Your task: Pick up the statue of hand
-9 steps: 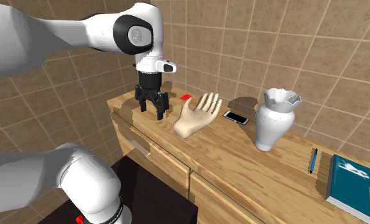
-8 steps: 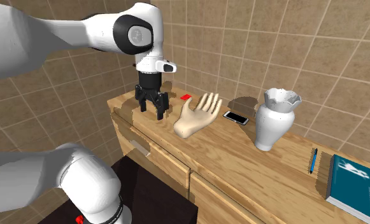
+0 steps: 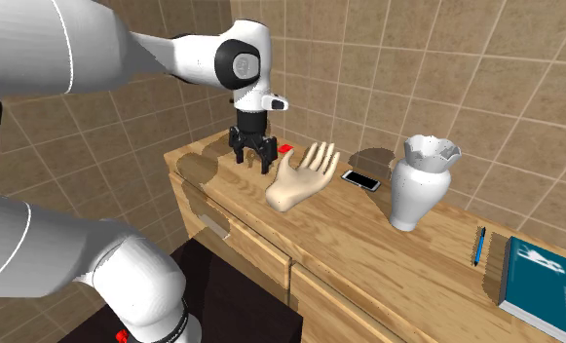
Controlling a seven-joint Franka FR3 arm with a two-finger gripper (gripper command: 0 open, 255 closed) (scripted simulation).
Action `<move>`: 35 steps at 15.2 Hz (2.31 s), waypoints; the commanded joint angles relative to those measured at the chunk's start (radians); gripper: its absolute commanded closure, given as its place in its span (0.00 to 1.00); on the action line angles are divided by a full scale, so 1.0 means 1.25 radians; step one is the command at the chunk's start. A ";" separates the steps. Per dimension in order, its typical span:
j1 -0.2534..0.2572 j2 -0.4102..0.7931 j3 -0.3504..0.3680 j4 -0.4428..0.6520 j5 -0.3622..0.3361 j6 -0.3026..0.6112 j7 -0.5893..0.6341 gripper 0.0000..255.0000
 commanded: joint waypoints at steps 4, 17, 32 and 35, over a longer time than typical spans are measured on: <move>0.010 0.146 -0.004 0.076 0.013 0.092 -0.022 0.00; 0.033 0.520 0.007 0.398 0.054 0.196 -0.073 0.00; 0.040 0.704 0.017 0.537 0.068 0.262 -0.094 0.00; 0.039 0.703 0.017 0.536 0.068 0.263 -0.095 1.00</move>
